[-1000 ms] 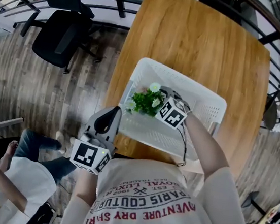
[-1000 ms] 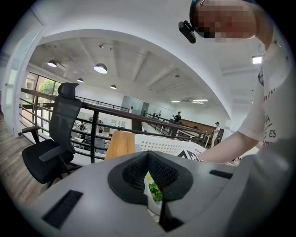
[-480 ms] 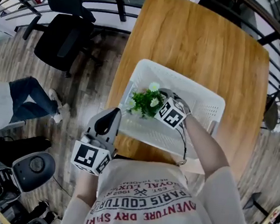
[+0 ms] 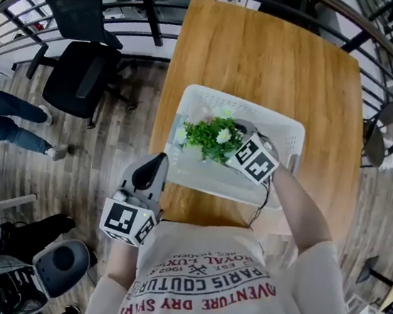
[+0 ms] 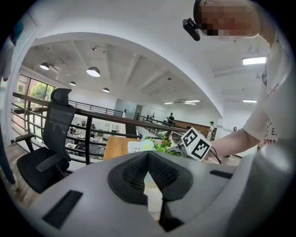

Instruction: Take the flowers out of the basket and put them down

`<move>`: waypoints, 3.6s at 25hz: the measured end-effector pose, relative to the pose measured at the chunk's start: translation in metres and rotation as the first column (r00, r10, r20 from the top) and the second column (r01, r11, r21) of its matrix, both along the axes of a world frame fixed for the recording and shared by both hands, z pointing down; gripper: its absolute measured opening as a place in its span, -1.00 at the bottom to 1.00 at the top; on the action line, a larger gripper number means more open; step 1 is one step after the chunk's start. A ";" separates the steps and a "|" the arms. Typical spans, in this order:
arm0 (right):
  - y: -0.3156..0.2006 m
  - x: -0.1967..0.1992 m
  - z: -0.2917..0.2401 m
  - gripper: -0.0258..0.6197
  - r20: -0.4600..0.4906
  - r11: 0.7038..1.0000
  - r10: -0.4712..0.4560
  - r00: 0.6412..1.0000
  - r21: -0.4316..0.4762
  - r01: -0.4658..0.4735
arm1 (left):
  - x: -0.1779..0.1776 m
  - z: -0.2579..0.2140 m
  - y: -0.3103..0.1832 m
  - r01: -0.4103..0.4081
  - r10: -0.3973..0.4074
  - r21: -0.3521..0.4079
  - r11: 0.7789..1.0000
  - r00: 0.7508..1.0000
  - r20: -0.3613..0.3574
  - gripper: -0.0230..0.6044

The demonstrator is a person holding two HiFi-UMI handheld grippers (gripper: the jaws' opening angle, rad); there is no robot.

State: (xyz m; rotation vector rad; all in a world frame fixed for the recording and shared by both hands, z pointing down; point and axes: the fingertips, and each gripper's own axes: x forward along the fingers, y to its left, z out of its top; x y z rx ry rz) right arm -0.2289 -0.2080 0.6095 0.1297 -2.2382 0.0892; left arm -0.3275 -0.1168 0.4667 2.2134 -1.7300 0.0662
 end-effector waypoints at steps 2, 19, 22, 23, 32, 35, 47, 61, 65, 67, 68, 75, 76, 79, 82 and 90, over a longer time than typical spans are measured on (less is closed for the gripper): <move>0.003 0.008 -0.025 0.56 0.046 0.999 0.041 0.998 0.018 -0.042 | 0.009 -0.007 -0.001 -0.035 0.034 0.019 0.999 0.999 0.012 -0.88; -0.021 0.168 -0.149 0.56 0.290 0.955 0.209 0.934 0.144 -0.258 | 0.155 -0.052 -0.025 -0.129 0.123 0.133 0.983 0.991 0.056 -0.88; -0.032 0.215 -0.154 0.56 0.309 0.953 0.224 0.924 0.128 -0.274 | 0.201 -0.053 -0.036 -0.135 0.129 0.136 0.981 0.990 0.051 -0.88; -0.035 0.231 -0.156 0.56 0.320 0.953 0.227 0.920 0.121 -0.277 | 0.218 -0.053 -0.039 -0.142 0.137 0.136 0.980 0.989 0.048 -0.88; -0.045 0.362 -0.125 0.56 0.284 0.945 0.278 0.918 0.092 -0.315 | 0.349 -0.043 -0.057 -0.204 0.205 0.134 0.970 0.979 0.003 -0.88; -0.044 0.398 -0.105 0.56 0.259 0.936 0.312 0.914 0.079 -0.342 | 0.385 -0.029 -0.058 -0.233 0.236 0.121 0.965 0.972 -0.011 -0.88; -0.043 0.449 0.014 0.56 0.171 0.894 0.444 0.879 -0.029 -0.446 | 0.455 0.013 -0.066 -0.330 0.327 0.040 0.943 0.943 0.062 -0.88; -0.036 0.445 0.100 0.56 0.113 0.919 0.393 0.913 -0.026 -0.392 | 0.464 0.075 -0.062 -0.298 0.298 -0.074 0.952 0.955 -0.010 -0.88; -0.036 0.446 0.107 0.56 0.124 0.917 0.398 0.909 -0.022 -0.399 | 0.469 0.076 -0.067 -0.303 0.304 -0.079 0.950 0.953 -0.009 -0.88; -0.038 0.444 0.108 0.56 0.140 0.913 0.407 0.903 -0.020 -0.408 | 0.468 0.076 -0.068 -0.306 0.306 -0.080 0.949 0.952 -0.004 -0.88; -0.039 0.444 0.108 0.57 0.146 0.911 0.409 0.901 -0.018 -0.411 | 0.467 0.077 -0.068 -0.306 0.307 -0.081 0.949 0.952 -0.002 -0.88; -0.036 0.443 0.107 0.57 0.154 0.906 0.423 0.893 -0.045 -0.421 | 0.470 0.071 -0.062 -0.310 0.312 -0.081 0.947 0.950 0.005 -0.88; -0.034 0.443 0.106 0.57 0.158 0.907 0.422 0.893 -0.052 -0.419 | 0.471 0.070 -0.061 -0.312 0.314 -0.079 0.947 0.950 0.009 -0.88; -0.030 0.444 0.101 0.57 0.169 0.909 0.417 0.893 -0.050 -0.415 | 0.473 0.069 -0.060 -0.314 0.316 -0.080 0.946 0.949 0.012 -0.88; -0.025 0.447 0.088 0.57 0.196 0.906 0.419 0.886 -0.029 -0.422 | 0.478 0.064 -0.056 -0.317 0.319 -0.078 0.945 0.948 0.010 -0.88; -0.013 0.454 -0.009 0.56 0.383 0.861 0.455 0.804 0.040 -0.507 | 0.483 0.045 -0.044 -0.318 0.319 -0.041 0.947 0.948 0.022 -0.88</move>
